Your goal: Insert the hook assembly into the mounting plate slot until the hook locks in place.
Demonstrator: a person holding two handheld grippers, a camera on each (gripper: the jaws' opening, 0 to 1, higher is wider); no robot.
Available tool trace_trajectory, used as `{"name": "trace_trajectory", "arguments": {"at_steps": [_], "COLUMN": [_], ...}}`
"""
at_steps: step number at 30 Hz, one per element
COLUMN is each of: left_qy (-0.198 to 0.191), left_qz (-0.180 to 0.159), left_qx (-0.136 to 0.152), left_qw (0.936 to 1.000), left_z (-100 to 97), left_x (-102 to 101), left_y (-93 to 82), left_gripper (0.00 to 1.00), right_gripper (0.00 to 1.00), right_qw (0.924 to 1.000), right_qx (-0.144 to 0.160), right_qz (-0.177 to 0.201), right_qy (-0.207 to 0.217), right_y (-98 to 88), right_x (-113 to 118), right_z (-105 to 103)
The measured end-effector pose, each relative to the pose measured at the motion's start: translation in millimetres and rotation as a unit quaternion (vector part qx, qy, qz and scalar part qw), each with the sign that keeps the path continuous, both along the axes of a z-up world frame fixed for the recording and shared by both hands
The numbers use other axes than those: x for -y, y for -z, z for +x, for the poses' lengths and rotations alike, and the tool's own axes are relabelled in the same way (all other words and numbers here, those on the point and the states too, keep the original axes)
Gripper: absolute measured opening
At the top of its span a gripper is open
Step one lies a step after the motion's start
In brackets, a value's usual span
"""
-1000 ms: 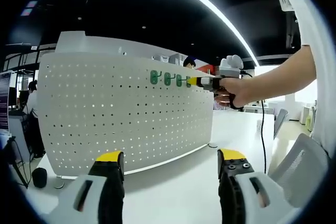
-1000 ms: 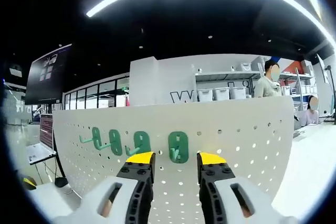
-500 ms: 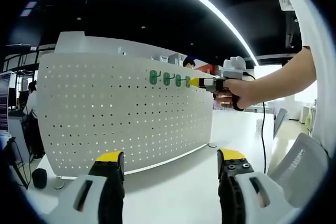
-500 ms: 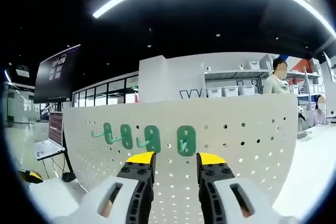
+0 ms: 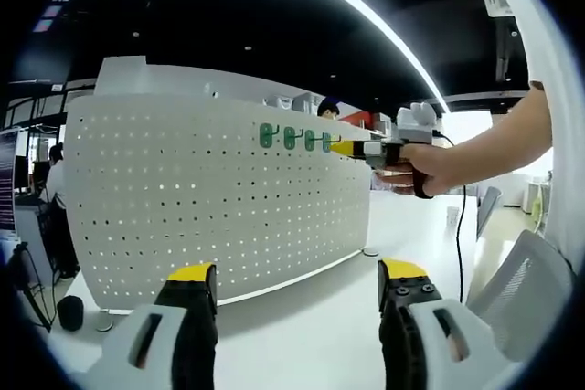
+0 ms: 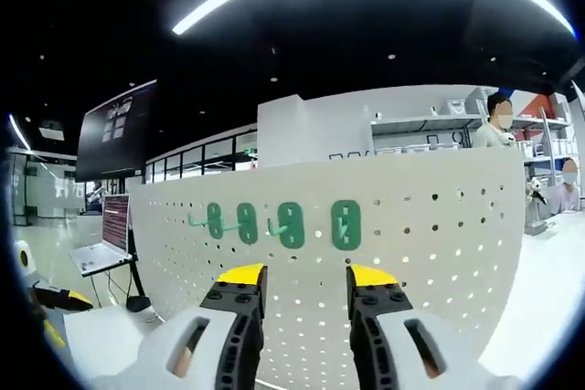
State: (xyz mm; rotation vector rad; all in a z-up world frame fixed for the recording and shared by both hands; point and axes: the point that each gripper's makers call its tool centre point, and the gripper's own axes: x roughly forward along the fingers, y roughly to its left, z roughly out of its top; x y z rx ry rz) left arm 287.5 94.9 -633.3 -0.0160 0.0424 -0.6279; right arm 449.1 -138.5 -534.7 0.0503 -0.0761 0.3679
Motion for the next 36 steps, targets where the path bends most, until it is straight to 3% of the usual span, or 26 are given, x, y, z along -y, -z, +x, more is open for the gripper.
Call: {"name": "trace_trajectory", "arguments": {"at_steps": [9, 27, 36], "left_qy": [0.002, 0.012, 0.013], "left_qz": [0.0, 0.007, 0.003], "left_qx": [0.002, 0.002, 0.004], "left_qw": [1.0, 0.9999, 0.9999], "left_z": [-0.2, -0.9, -2.1], "left_x": [1.3, 1.7, 1.1], "left_y": [-1.1, -1.2, -3.4], "left_gripper": [0.74, 0.74, 0.74], "right_gripper": [0.35, 0.38, 0.41], "right_qw": [0.9992, 0.9985, 0.9972], "right_qx": [0.005, -0.006, -0.014], "right_qz": [-0.018, -0.028, -0.036], "right_qy": [-0.034, -0.047, -0.064], "right_y": [5.2, 25.3, 37.4], "right_x": [-7.5, -0.3, -7.8], "right_z": [-29.0, -68.9, -85.7]}}
